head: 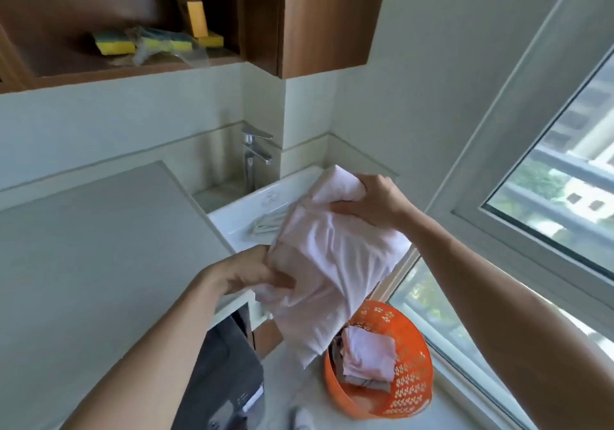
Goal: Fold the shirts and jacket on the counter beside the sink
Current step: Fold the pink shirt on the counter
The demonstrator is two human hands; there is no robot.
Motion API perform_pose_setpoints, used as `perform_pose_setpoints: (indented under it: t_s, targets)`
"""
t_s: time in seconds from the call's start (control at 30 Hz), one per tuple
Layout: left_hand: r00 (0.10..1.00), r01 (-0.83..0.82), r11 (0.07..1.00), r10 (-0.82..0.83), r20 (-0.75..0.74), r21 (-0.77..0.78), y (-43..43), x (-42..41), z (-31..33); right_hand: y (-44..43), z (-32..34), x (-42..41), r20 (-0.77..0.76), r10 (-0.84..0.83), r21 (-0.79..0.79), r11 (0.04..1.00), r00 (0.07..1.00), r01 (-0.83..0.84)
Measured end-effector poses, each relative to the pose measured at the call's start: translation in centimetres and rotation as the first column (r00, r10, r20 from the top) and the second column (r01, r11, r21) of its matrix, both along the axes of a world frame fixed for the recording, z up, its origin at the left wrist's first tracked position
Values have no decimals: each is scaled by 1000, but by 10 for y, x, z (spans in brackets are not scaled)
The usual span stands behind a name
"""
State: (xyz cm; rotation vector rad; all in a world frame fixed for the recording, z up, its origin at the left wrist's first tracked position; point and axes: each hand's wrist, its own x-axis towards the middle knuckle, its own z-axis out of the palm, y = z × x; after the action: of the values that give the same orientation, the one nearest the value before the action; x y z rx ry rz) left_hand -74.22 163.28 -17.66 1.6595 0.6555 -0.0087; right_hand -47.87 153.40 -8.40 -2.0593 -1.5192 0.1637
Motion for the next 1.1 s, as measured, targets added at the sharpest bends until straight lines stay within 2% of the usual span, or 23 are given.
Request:
perform_pose_setpoints:
  t_s: [0.07,0.2,0.33,0.43,0.6,0.73,0.77,0.93,1.1]
  targets:
    - [997,-78,997,78,19,-2,-12,28,-12,-40,-4,29,-13,-135,4,991,991,135]
    - [899,-299,886,386,206,-354,-40,84,-23,-110,-20,79,-144,-347,42,933,927,357]
    - [845,-293,904,397,358,-310,-77,145,-30,-171,-50,125,-308,-440,17,884,843,467]
    - [874,-282,881,399,278,-380,-106,198,-40,-212,-80,159,-391,-477,2,855,788,519]
    - [950,-183,821,290,119,-542,-153,273,-67,-266,-149,221,-444,-568,-26,781,693,624]
    - [993,-114,887,89,-77,-447,-169,292,-100,-279,-198,250,-489,-622,-142,749,611,648]
    - [991,-123,904,91,-97,-409,-169,296,-111,-279,-209,256,-498,-626,-171,750,601,639]
    - [924,-382,898,368,-102,-219,-152,315,-146,-265,-248,266,-611,-546,-264,823,573,503]
    - [911,-406,892,377,-170,-199,-136,326,-206,-256,-290,270,-678,-435,-228,891,592,393]
